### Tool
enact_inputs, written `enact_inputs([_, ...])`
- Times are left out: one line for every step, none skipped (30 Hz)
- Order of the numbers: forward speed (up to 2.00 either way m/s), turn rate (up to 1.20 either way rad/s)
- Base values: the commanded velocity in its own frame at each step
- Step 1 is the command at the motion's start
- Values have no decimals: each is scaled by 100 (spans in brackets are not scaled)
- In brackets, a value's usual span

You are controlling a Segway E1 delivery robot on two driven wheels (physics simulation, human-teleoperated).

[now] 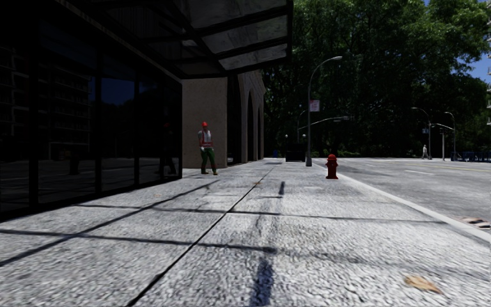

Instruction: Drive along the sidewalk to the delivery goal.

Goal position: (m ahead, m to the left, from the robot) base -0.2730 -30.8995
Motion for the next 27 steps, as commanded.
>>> enact_inputs([200,-8])
enact_inputs([200,-8])
enact_inputs([200,-22])
enact_inputs([200,-27])
enact_inputs([200,-28])
enact_inputs([200,-29])
enact_inputs([200,-29])
enact_inputs([200,-29])
enact_inputs([200,-29])
enact_inputs([200,-29])
enact_inputs([200,-29])
enact_inputs([200,-29])
enact_inputs([200,-29])
enact_inputs([200,-29])
enact_inputs([200,-29])
enact_inputs([200,-29])
enact_inputs([200,-29])
enact_inputs([200,-29])
enact_inputs([200,-29])
enact_inputs([200,-29])
enact_inputs([200,-29])
enact_inputs([200,-29])
enact_inputs([200,-29])
enact_inputs([200,-29])
enact_inputs([200,-29])
enact_inputs([200,-29])
enact_inputs([200,-29])
